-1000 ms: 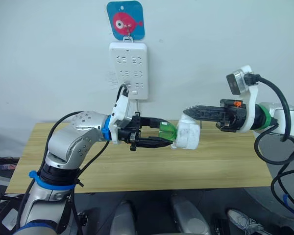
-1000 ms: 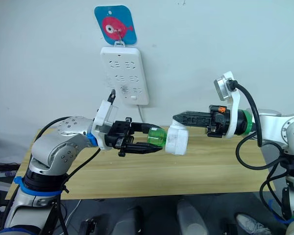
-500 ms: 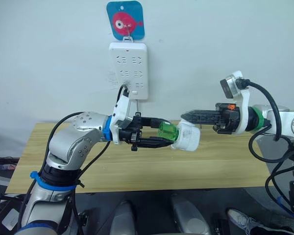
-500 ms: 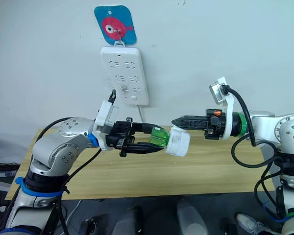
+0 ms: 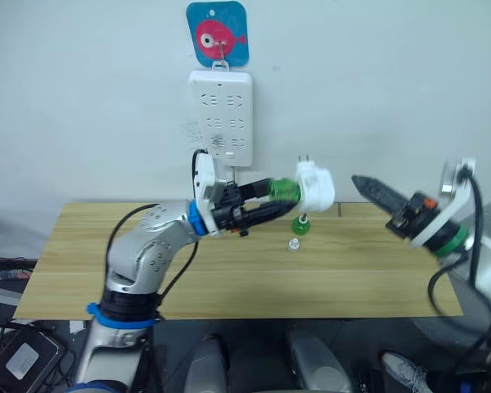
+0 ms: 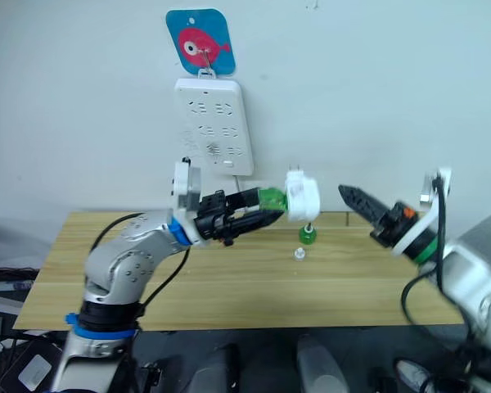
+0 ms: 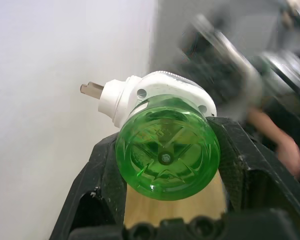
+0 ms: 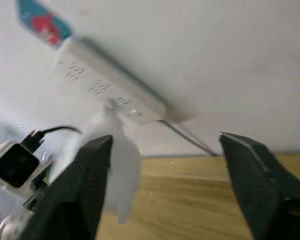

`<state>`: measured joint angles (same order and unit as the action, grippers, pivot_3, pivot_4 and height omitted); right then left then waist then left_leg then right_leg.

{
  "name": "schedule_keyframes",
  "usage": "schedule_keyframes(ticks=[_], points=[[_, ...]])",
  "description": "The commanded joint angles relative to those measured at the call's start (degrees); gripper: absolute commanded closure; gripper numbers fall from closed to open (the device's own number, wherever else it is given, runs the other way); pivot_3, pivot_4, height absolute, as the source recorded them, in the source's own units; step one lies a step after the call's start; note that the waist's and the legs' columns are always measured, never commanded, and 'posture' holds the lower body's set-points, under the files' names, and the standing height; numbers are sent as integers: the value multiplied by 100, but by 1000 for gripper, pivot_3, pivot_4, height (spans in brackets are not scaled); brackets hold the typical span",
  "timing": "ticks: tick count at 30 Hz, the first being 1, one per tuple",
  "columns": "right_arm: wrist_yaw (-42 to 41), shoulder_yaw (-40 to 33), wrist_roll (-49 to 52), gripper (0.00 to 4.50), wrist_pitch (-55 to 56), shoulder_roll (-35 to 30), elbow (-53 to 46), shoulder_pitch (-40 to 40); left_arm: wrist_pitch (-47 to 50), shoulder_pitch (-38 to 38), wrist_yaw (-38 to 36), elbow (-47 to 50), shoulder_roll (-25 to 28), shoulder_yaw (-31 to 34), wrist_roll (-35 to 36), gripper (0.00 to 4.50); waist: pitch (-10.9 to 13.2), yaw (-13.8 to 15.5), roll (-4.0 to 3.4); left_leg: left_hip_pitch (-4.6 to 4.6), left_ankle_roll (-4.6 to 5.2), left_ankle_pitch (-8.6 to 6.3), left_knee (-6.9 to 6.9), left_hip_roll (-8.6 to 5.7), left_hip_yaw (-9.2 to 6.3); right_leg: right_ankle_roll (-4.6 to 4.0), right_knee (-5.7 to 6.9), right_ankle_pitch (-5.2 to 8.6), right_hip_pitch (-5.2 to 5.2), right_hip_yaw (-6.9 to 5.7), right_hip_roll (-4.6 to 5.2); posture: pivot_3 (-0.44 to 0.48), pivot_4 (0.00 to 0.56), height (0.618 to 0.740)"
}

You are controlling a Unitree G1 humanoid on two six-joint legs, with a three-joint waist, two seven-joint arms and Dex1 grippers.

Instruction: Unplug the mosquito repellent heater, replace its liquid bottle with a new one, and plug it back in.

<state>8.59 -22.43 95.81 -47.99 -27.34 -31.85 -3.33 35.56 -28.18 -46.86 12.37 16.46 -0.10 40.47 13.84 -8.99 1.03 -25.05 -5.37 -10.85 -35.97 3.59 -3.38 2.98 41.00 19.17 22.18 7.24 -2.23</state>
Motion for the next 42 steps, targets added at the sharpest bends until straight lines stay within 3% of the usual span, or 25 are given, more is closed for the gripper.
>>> schedule_keyframes(ticks=[1,4,9,30,33,36,42], points=[[798,331,-174,0,883,766,-1099,526,-229,-123,567,-74,-362,187,-34,2179,-2,-61,-3,3,0,0,-1,1,1,4,2,2,-2,2,0,-267,199,740],[1210,1029,-574,0,1288,1421,-1454,513,-279,-132,729,-156,-558,117,-82,2179,-6,-136,-9,6,0,0,2,2,2,5,1,3,-2,3,-2,-278,200,740],[1518,1730,-1214,0,1664,1920,-1309,53,-183,-60,655,-48,-581,-20,-38,2180,-8,-219,-12,5,0,0,13,4,-4,3,0,3,-1,-2,-6,-276,196,740],[1452,1983,-1412,0,2397,2806,-260,-1172,-123,57,710,202,-600,-45,66,2180,-10,-215,-13,4,0,0,13,1,-6,-21,0,-11,-2,-4,-3,-248,185,740],[1429,1984,-1390,592,2409,2851,-241,-1189,-132,77,681,216,-579,-71,50,2180,-10,-215,-13,4,0,0,13,1,-7,-21,0,-11,-2,-4,-3,-248,185,740],[1404,2007,-1317,1577,2399,2850,-250,-1188,-149,78,709,215,-585,-74,27,2180,-11,-215,-14,4,0,0,13,1,-7,-22,0,-11,-2,-4,-2,-236,181,740],[1384,2076,-1285,1598,2375,2847,-276,-1187,-164,85,685,221,-570,-97,7,2180,-12,-214,-14,4,0,0,13,1,-8,-22,0,-11,-2,-5,-2,-233,180,740]])
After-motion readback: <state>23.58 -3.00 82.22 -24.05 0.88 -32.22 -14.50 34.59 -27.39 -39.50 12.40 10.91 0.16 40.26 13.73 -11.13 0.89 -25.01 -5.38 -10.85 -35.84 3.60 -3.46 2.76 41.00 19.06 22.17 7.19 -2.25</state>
